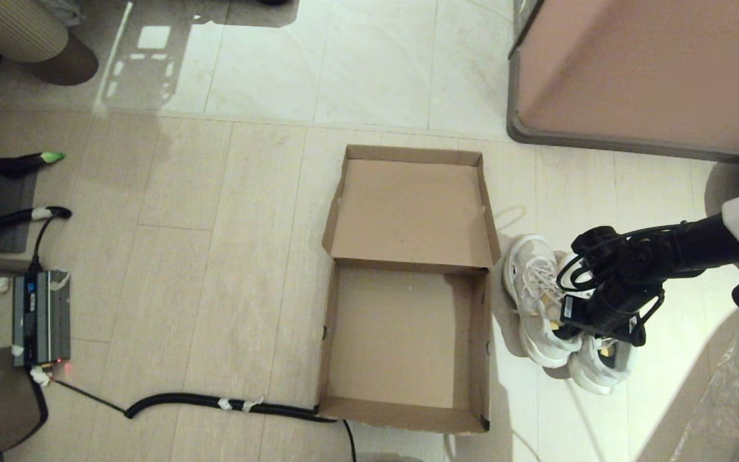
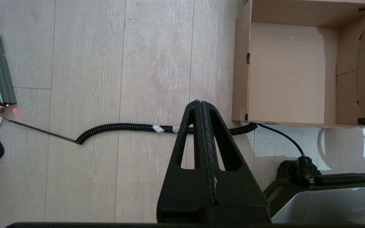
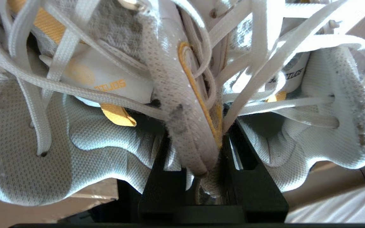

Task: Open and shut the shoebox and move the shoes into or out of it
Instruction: Put the shoes out of the shoe box, then put the shoes into the shoe box

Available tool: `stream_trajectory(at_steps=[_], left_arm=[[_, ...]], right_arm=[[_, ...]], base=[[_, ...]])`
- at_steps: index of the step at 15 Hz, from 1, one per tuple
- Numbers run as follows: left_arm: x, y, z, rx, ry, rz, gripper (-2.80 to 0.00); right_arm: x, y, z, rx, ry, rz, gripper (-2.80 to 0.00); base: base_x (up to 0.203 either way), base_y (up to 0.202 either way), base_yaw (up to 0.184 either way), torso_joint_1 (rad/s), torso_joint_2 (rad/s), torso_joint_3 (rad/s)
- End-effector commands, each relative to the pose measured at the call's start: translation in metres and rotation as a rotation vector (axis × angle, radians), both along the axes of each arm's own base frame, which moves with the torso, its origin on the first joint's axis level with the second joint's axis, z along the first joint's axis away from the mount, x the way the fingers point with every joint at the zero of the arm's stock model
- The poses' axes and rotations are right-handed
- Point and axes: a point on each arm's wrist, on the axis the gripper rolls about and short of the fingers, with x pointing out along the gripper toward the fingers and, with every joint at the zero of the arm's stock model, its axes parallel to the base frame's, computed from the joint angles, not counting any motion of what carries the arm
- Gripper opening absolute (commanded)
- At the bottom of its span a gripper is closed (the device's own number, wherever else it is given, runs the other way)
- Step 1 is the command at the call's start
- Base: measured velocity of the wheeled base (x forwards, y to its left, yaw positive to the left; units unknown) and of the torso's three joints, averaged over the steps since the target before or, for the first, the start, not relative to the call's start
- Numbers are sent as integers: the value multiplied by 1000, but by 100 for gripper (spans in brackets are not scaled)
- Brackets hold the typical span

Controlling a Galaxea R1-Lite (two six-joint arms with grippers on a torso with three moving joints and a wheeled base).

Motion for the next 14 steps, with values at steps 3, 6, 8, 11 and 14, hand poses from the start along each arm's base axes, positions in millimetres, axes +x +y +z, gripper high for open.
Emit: stream_trajectory(at_steps=[3,6,8,11,14], left_arm=[[0,0,0,0,-1,0,-280],[0,0,0,0,-1,0,-280],[0,0,0,0,-1,0,-280],[0,0,0,0,-1,0,-280],[0,0,0,0,-1,0,-280]], right_arm=[[-7,-1,0,6,16,-11,0],[-11,-2,6,1,7,-13,0],[-26,0,16,-3,5,-6,0],[-39,2,6,-31,28,-4,0],[-28,3,-23,-166,-13,-7,0]], base=[[0,0,0,0,0,0],[0,0,0,0,0,0],[0,0,0,0,0,0],[0,0,0,0,0,0],[0,0,0,0,0,0]])
